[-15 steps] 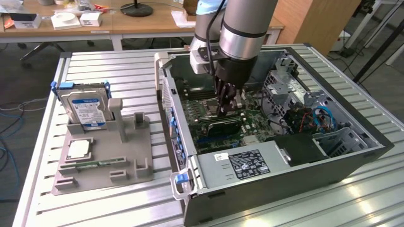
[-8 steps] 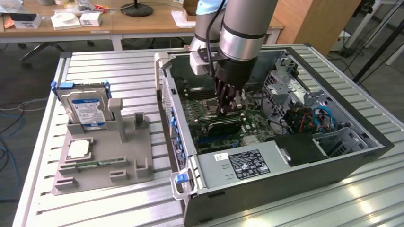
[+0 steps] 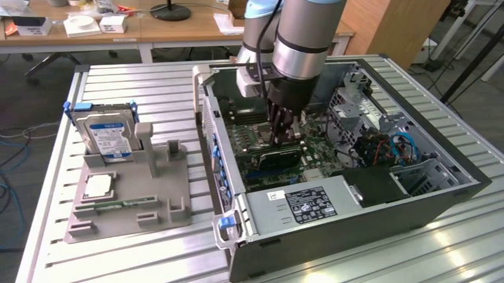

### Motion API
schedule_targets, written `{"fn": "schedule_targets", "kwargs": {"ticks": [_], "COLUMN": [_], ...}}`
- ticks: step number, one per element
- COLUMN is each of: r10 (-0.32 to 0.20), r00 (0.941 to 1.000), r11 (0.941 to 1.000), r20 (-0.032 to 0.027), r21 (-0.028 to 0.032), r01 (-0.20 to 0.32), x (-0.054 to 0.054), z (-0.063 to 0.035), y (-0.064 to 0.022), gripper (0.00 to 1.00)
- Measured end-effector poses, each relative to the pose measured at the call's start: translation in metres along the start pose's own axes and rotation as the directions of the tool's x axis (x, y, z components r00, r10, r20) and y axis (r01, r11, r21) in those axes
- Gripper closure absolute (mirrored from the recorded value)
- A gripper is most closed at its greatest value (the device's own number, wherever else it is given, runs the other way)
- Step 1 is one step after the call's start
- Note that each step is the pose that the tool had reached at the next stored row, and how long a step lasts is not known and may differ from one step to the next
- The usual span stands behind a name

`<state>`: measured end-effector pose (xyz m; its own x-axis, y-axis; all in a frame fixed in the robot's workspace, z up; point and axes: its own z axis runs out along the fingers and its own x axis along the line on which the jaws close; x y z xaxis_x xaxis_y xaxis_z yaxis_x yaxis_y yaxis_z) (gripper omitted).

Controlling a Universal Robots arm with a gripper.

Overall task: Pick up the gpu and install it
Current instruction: 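Press down on the gpu until it lock into place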

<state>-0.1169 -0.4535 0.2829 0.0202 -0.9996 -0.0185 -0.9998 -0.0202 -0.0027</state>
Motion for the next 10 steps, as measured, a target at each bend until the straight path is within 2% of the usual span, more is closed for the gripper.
{"fn": "schedule_targets", "kwargs": {"ticks": [10], "r10": [0.000], "r00": [1.0000], "r11": [1.0000], "r20": [0.0001], "r21": [0.0001], "r01": [0.000], "x": [0.0001], "z": [0.0050], "y": [0.0000], "gripper": [0.90]}}
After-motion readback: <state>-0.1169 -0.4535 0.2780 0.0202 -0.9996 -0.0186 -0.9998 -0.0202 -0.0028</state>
